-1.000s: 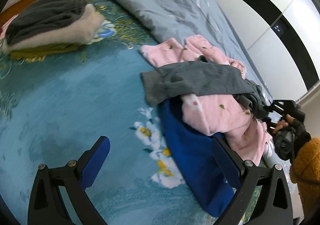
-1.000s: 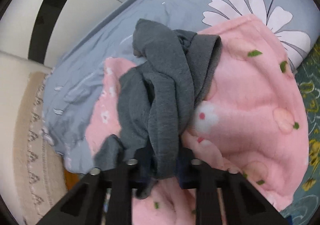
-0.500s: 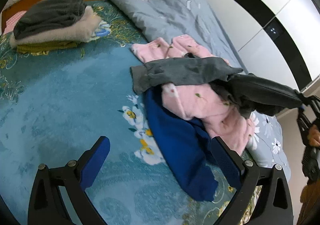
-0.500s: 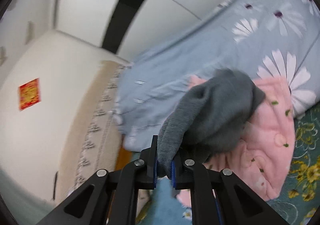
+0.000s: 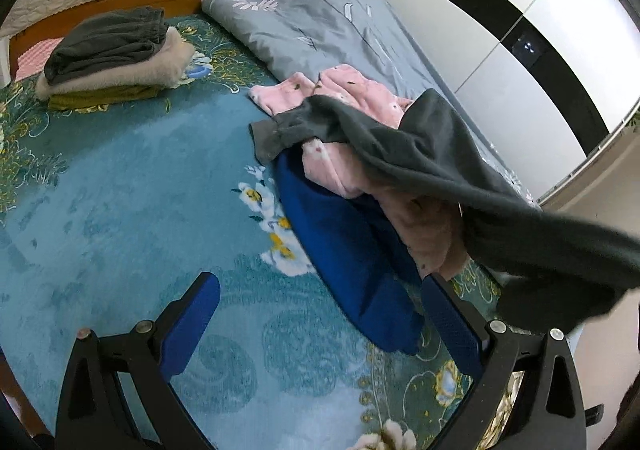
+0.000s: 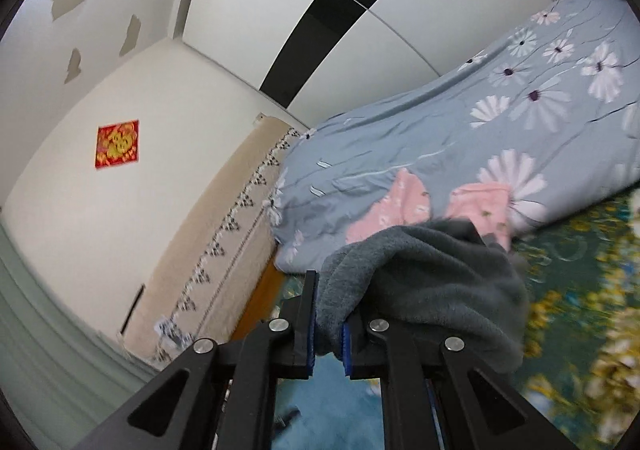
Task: Fold clothes
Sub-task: 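Grasp the grey sweatpants with the right tool and pull them off the pile, then lower the sweatpants onto the blanket with the right tool while the left tool grasps the waistband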
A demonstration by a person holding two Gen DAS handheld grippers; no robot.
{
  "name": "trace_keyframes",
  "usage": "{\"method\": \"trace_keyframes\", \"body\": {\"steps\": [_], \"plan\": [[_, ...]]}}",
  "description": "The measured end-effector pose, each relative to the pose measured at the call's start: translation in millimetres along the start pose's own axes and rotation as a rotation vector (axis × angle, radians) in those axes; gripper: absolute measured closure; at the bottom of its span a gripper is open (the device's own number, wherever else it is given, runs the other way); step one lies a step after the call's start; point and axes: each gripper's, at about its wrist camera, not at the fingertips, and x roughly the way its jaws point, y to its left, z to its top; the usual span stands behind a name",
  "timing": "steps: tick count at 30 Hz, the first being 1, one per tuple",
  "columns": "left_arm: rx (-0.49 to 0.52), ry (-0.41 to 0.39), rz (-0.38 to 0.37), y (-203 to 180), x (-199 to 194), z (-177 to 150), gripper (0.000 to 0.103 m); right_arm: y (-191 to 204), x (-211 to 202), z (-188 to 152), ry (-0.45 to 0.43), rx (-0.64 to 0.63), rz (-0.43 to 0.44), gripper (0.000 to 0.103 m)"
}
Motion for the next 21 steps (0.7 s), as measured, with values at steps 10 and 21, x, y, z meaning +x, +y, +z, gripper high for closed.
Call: {"method": "trace_keyframes", "body": {"steps": [10,21], "plan": [[0.062,0.005,0.003,-8,-14,-26,0.002,-90,-106,-12,-0.101,0.056,-0.372,0.093],[0.066,0.011,0.051,-3,-4,-34,0.002,-191,-65,-55,0.126,0.195,-0.727,0.085]]}}
